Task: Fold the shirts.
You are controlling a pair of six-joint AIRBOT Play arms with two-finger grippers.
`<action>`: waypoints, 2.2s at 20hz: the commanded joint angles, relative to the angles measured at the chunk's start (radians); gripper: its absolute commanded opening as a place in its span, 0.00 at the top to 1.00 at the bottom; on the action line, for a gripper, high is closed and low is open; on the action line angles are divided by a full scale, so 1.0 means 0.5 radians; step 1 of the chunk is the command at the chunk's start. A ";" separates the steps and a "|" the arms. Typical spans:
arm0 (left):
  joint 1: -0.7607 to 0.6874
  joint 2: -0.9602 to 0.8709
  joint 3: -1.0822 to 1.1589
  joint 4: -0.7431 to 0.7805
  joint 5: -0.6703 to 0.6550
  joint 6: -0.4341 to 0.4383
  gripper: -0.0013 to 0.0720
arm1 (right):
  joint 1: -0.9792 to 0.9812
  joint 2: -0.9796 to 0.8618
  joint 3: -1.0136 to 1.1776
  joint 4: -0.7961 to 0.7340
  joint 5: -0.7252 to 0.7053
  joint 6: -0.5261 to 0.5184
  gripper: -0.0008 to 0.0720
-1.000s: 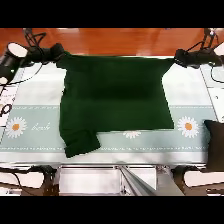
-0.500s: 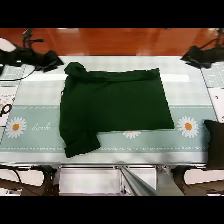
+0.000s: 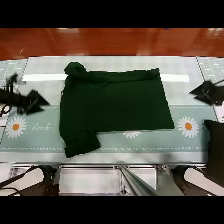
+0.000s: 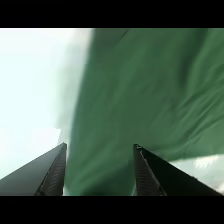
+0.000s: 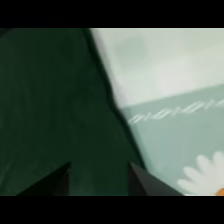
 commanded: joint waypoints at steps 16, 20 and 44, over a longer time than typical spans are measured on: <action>0.217 0.275 -0.941 -0.212 0.204 0.107 0.30 | -0.034 0.247 -0.498 0.336 -0.026 -0.282 0.42; -0.025 0.253 -0.954 -0.353 0.408 0.094 0.30 | -0.034 0.247 -0.498 0.337 -0.040 -0.282 0.42; -0.237 0.243 -0.823 -0.401 0.553 0.127 0.96 | -0.372 -0.159 -0.790 0.153 0.086 -0.214 0.42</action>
